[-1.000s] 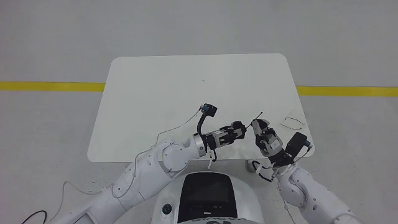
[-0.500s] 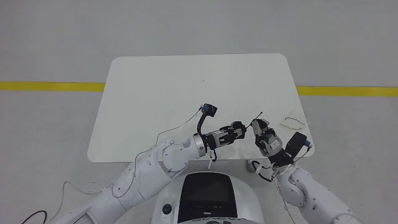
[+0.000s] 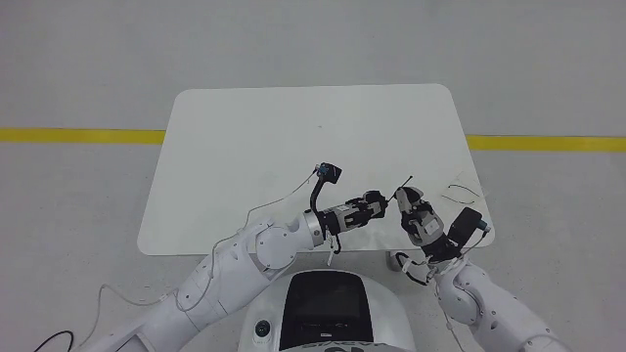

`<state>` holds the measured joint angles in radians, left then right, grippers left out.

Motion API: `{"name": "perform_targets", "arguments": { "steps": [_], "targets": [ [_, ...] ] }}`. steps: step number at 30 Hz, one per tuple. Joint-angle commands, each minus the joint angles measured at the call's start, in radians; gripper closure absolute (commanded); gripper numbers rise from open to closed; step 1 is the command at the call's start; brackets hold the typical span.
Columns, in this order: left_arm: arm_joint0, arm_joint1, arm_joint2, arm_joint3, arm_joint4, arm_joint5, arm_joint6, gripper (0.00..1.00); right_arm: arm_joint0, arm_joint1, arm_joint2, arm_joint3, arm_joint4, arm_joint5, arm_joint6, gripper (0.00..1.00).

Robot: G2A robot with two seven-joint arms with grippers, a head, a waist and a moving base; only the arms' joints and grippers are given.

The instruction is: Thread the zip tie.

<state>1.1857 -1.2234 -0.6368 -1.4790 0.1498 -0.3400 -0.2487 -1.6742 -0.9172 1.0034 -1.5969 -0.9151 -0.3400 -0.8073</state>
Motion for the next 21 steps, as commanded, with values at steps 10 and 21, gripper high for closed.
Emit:
{"name": "perform_targets", "arguments": {
  "steps": [10,21],
  "targets": [
    [0.000,0.000,0.000,0.000,0.000,0.000,0.000,1.00,0.001,-0.001,0.001,0.000,-0.003,0.000,-0.007,1.00],
    [0.000,0.000,0.000,0.000,0.000,0.000,0.000,1.00,0.006,-0.003,-0.004,0.004,-0.001,0.000,0.002,1.00]
  ]
}}
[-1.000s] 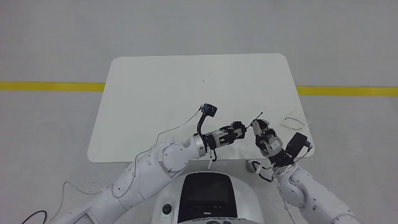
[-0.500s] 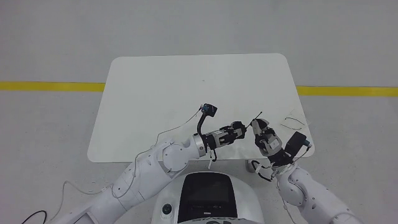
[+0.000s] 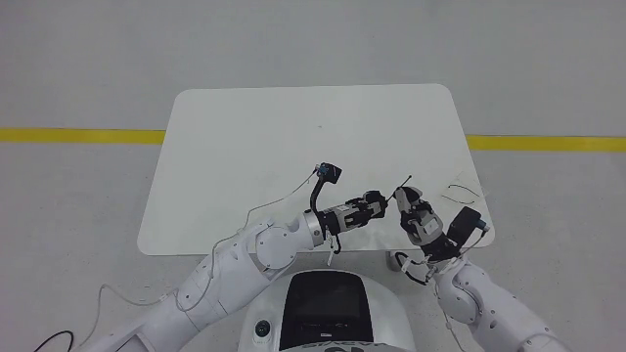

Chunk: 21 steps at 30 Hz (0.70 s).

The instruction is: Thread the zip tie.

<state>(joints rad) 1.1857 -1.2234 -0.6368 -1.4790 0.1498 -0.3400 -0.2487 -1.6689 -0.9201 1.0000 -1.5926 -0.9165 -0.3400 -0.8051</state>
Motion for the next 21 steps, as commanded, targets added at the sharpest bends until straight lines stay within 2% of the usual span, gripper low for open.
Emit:
{"name": "perform_targets", "arguments": {
  "steps": [1,10,21],
  "targets": [
    [0.000,0.000,0.000,0.000,0.000,0.000,0.000,1.00,0.001,0.000,-0.001,0.000,0.000,0.000,0.001,1.00],
    [0.000,0.000,0.000,0.000,0.000,0.000,0.000,1.00,0.000,-0.001,-0.010,-0.005,0.005,0.000,0.000,1.00],
    [0.000,0.000,0.000,0.000,0.000,0.000,0.000,1.00,0.008,0.017,-0.037,-0.009,0.027,0.000,-0.009,1.00]
  ]
}}
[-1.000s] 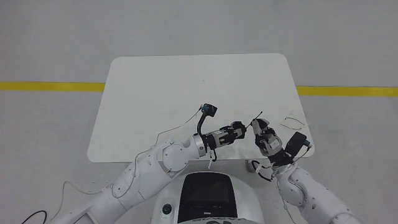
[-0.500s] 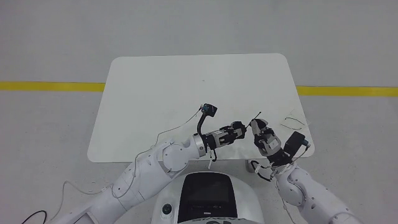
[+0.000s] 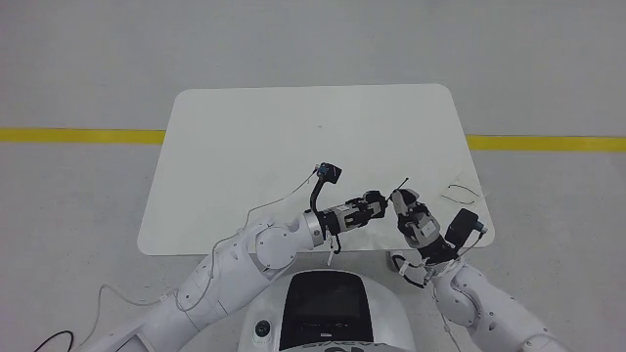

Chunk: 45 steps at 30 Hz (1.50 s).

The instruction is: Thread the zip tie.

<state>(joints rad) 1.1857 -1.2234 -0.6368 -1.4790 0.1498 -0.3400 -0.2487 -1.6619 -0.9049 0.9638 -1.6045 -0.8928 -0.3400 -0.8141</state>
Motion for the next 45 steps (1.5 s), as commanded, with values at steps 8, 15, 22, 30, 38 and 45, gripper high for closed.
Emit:
{"name": "perform_targets", "arguments": {
  "steps": [8,15,22,30,38,45],
  "targets": [
    [0.000,0.000,0.000,0.000,0.000,0.000,0.000,1.00,0.003,0.008,0.008,0.021,0.007,0.000,-0.014,1.00],
    [0.000,0.000,0.000,0.000,0.000,0.000,0.000,1.00,-0.002,0.009,0.016,0.020,0.003,0.000,-0.010,1.00],
    [0.000,0.000,0.000,0.000,0.000,0.000,0.000,1.00,-0.003,0.008,0.016,0.023,0.003,0.000,0.001,1.00],
    [0.000,0.000,0.000,0.000,0.000,0.000,0.000,1.00,0.006,0.006,0.004,0.028,0.007,0.000,0.011,1.00],
    [0.000,0.000,0.000,0.000,0.000,0.000,0.000,1.00,0.011,0.004,0.001,0.041,0.011,0.000,0.014,1.00],
    [0.000,0.000,0.000,0.000,0.000,0.000,0.000,1.00,0.019,0.001,-0.014,0.047,0.011,0.000,0.015,1.00]
  ]
}}
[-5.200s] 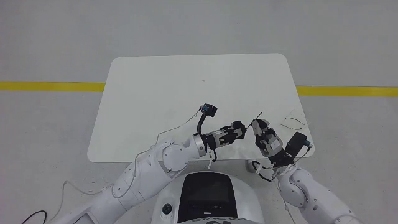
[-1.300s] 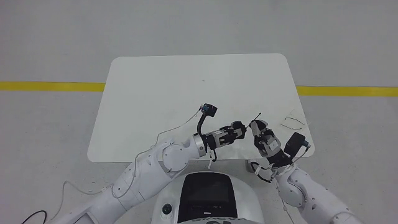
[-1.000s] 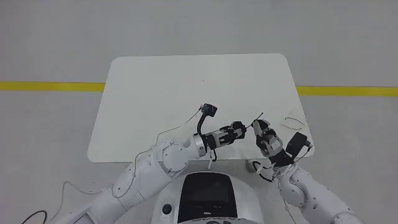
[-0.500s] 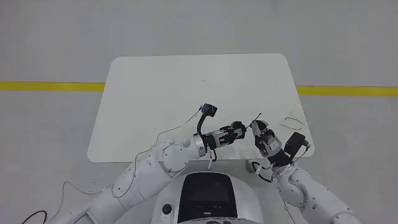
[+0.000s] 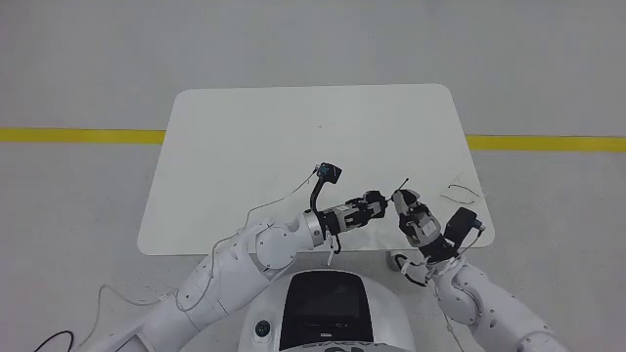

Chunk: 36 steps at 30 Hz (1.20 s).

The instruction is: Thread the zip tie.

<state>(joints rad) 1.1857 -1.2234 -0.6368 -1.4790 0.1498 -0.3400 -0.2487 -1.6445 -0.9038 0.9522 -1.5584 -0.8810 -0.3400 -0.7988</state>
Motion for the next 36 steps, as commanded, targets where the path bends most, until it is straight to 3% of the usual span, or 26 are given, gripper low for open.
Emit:
{"name": "perform_targets", "arguments": {
  "steps": [1,25,26,27,28,36],
  "targets": [
    [0.000,0.000,0.000,0.000,0.000,0.000,0.000,1.00,0.002,-0.001,-0.004,0.002,-0.001,0.000,0.000,1.00],
    [0.000,0.000,0.000,0.000,0.000,0.000,0.000,1.00,0.006,-0.009,-0.013,0.021,-0.013,0.000,-0.005,1.00],
    [0.000,0.000,0.000,0.000,0.000,0.000,0.000,1.00,0.005,-0.009,-0.013,0.021,-0.012,0.000,-0.008,0.82],
    [0.000,0.000,0.000,0.000,0.000,0.000,0.000,1.00,0.002,-0.008,-0.009,0.020,-0.010,0.000,-0.015,0.55],
    [0.000,0.000,0.000,0.000,0.000,0.000,0.000,1.00,-0.002,-0.008,-0.005,0.019,-0.011,0.000,-0.021,0.00],
    [0.000,0.000,0.000,0.000,0.000,0.000,0.000,1.00,-0.069,0.012,0.050,-0.002,-0.071,0.000,-0.100,0.00]
  ]
}}
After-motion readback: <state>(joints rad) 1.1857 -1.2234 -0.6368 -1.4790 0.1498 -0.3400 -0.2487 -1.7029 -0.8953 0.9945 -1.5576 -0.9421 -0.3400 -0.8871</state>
